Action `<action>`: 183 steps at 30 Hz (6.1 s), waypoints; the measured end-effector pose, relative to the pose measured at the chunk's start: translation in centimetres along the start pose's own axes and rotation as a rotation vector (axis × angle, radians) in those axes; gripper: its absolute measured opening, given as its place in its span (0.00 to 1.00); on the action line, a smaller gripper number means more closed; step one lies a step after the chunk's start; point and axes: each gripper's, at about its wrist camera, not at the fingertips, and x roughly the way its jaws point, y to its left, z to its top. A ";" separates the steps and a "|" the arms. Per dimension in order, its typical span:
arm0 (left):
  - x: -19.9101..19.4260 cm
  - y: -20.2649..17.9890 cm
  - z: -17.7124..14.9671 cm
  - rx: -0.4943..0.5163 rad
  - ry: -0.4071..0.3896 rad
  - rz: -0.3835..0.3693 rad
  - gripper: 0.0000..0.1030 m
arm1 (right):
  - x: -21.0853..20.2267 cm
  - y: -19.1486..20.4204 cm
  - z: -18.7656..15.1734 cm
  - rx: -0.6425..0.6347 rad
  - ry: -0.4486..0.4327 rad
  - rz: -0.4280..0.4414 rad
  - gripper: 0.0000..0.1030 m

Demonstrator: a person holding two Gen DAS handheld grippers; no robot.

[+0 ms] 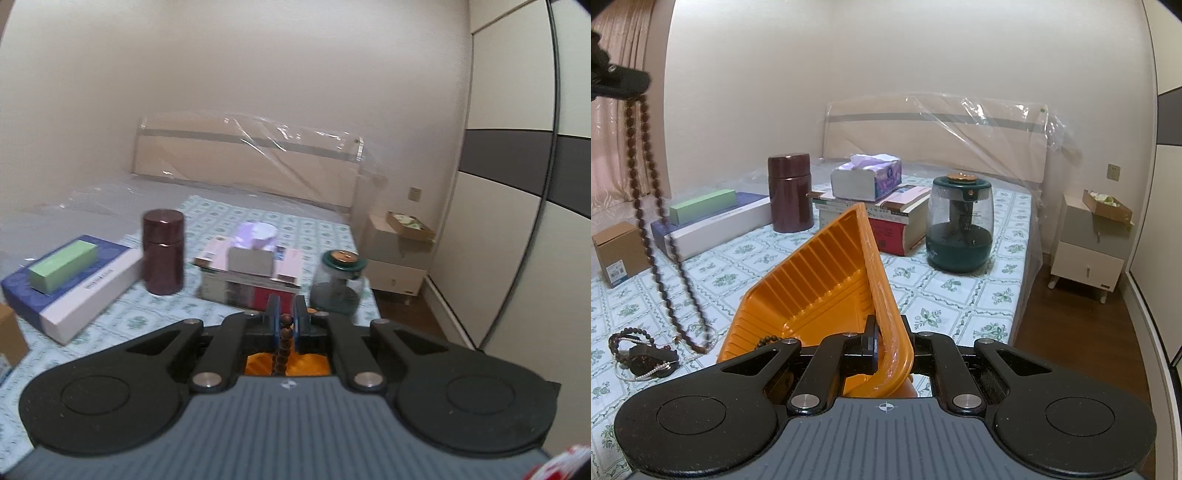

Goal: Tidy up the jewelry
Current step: 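Lift the brown bead strand and carry it toward the tray, then lower the strand into the orange tray and open the left tool, then grasp a dark bead strand from the jewelry pile with the left tool, then lift the dark bead strand and carry it over the orange tray, then open the left tool to drop the strand into the tray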

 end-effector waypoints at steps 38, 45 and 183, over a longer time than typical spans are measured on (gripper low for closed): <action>7.0 0.4 -8.2 -0.069 0.256 0.001 0.16 | 0.1 -0.3 -0.2 0.011 0.004 0.001 0.08; 4.3 3.8 -9.7 -0.109 0.230 0.138 0.18 | 0.2 -0.3 -0.3 0.012 0.004 0.002 0.08; 3.8 4.4 -13.9 -0.232 0.264 0.021 0.16 | 0.0 -0.1 -0.3 0.005 0.007 -0.004 0.08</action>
